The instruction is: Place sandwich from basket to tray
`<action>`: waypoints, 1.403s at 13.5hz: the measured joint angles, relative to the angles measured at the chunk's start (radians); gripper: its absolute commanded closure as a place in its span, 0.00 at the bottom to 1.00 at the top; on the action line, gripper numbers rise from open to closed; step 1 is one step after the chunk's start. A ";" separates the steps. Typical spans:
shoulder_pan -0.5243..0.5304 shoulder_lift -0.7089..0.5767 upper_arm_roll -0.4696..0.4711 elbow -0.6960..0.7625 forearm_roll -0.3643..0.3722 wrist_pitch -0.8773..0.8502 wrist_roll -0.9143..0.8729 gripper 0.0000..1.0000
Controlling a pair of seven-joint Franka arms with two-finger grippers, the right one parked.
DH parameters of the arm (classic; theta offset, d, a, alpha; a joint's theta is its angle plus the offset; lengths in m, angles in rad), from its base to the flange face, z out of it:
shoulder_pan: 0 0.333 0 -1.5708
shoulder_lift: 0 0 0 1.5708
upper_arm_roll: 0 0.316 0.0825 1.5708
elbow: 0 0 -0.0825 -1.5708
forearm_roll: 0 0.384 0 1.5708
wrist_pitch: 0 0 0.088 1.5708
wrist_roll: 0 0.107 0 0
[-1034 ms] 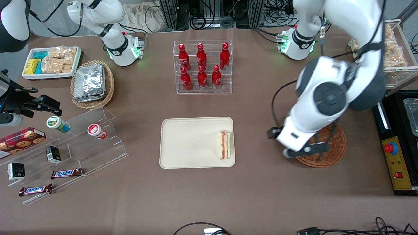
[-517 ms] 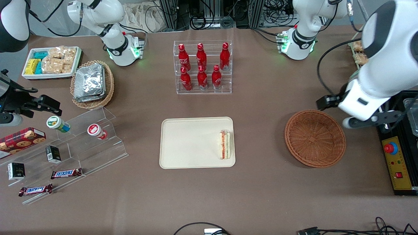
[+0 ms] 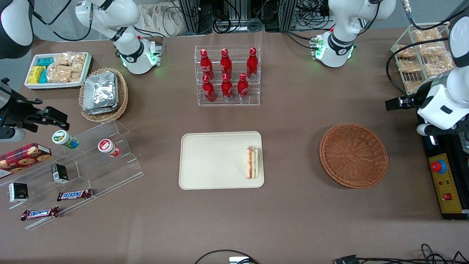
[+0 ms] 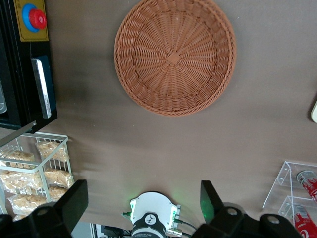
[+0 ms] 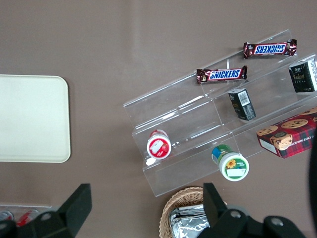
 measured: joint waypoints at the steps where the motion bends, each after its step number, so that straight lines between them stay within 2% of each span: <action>1: 0.000 -0.019 0.001 -0.026 0.000 0.011 0.001 0.00; 7: 0.000 -0.065 -0.036 -0.066 -0.003 0.033 0.000 0.00; 8: 0.034 -0.066 -0.062 -0.067 -0.003 0.034 0.001 0.00; 11: 0.319 -0.077 -0.336 -0.073 0.000 0.045 0.002 0.00; 12: 0.356 -0.082 -0.370 -0.079 0.000 0.052 0.002 0.00; 19: 0.381 -0.111 -0.389 -0.127 -0.001 0.137 0.001 0.00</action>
